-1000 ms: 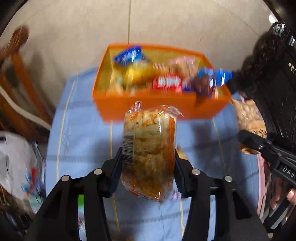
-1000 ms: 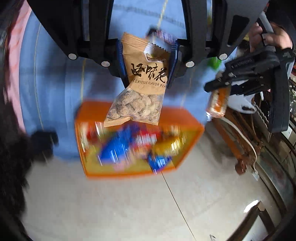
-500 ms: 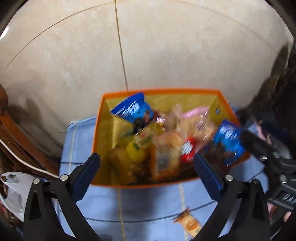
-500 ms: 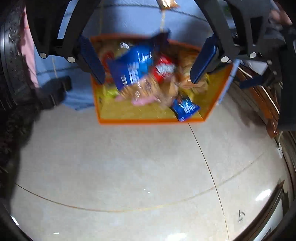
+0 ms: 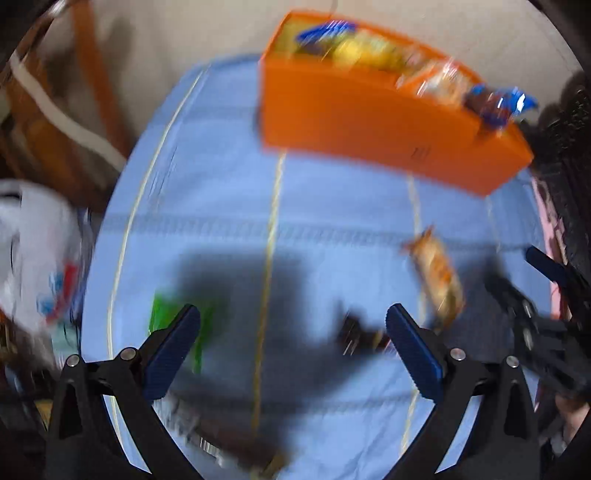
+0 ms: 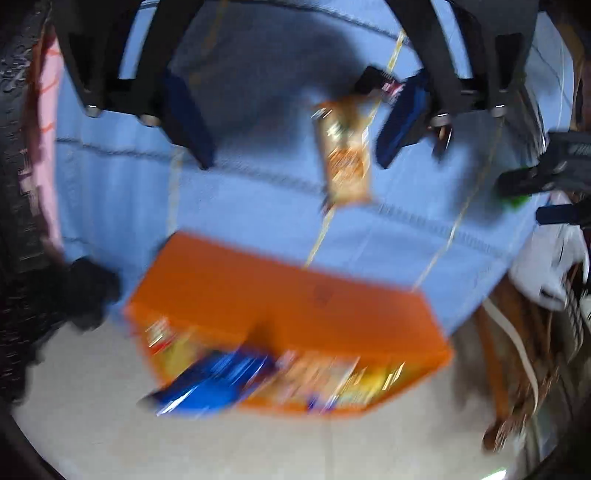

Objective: Organize snacks
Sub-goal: 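Move both tools back over the remaining snacks, then grasp the green pack with left tool while right tool grasps yellow bread pack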

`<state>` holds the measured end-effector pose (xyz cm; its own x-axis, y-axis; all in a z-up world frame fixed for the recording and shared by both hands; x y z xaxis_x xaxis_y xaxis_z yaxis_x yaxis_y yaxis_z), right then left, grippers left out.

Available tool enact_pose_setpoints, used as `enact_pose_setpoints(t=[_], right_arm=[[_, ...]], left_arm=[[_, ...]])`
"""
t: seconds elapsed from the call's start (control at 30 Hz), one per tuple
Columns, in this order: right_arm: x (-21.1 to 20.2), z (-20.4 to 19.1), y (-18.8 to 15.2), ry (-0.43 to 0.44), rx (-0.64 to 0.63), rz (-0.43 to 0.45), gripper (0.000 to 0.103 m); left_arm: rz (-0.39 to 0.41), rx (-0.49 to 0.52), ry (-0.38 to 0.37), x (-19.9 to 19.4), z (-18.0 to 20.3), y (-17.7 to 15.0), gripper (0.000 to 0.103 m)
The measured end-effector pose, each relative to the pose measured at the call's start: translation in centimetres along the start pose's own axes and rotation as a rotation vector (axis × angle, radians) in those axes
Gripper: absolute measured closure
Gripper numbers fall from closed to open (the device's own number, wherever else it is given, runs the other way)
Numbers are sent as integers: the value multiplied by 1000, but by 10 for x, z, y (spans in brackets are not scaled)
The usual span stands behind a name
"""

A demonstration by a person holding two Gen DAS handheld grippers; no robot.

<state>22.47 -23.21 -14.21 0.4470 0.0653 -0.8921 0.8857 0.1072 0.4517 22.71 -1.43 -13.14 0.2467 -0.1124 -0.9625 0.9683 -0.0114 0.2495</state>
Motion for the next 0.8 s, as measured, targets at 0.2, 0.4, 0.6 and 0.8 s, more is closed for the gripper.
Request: enact_pose_setpoints(t=[0.2,0.4,0.6,0.8], right_arm=[[42,-33,-9,-14,-103,-75,37],[53,-35,-10,-26,-118,-125,69],[5,-6,-17,95,64,-64,69],[-23,11,-40,132,128,-69,69]], left_arm=[[-53,-79,62,6,-48,-47,4],[-40,-112,85,6,-75,-42,4],[-59,-104,91,32,-87,-29,9],[-100,-79,59,51,-85,-29,48]])
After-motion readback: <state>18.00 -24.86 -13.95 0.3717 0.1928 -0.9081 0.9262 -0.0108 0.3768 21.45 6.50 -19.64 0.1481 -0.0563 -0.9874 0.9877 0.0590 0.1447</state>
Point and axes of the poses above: each gripper's, at about its wrist camera, not at the fingertips, and x roughly the way its jaws point, z to its right, y to its top, the point moved 8 cm from there along x, roughly the way its jaws point, and after that the axes turned 2 degrees about -y, right-handed, at the moved point
